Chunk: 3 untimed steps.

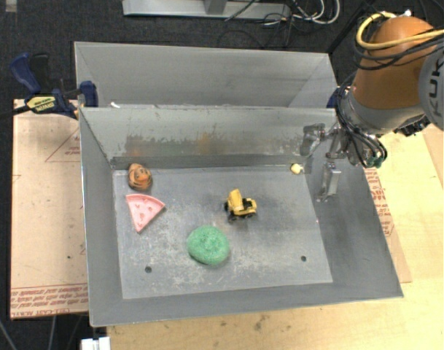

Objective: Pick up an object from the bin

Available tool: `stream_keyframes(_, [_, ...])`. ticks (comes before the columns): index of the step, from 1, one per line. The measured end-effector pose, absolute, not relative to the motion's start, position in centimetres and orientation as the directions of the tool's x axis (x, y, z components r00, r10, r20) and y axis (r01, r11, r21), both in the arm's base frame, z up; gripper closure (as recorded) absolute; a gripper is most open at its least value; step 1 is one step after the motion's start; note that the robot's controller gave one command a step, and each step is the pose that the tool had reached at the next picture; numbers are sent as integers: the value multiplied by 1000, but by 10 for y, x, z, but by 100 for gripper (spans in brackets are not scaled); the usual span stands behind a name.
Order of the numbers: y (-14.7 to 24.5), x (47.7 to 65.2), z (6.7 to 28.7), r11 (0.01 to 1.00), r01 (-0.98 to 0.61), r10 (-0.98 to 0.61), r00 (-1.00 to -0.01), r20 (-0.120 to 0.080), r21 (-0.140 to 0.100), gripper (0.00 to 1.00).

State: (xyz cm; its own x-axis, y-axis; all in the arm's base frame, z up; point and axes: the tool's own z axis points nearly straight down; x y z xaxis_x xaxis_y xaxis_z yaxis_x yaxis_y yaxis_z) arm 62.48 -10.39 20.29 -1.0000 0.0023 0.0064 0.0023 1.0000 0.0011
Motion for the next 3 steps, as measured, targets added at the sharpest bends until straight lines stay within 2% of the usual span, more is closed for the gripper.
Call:
stream_keyframes(1, [-104,626,208,1000,1,1,-1000,-1,0,0])
stream_keyframes(2, [-86,639,178,999,-53,-53,-999,-10,-3,0])
stream_keyframes(3, [-73,630,144,1000,-1,-1,-1000,0,2,0])
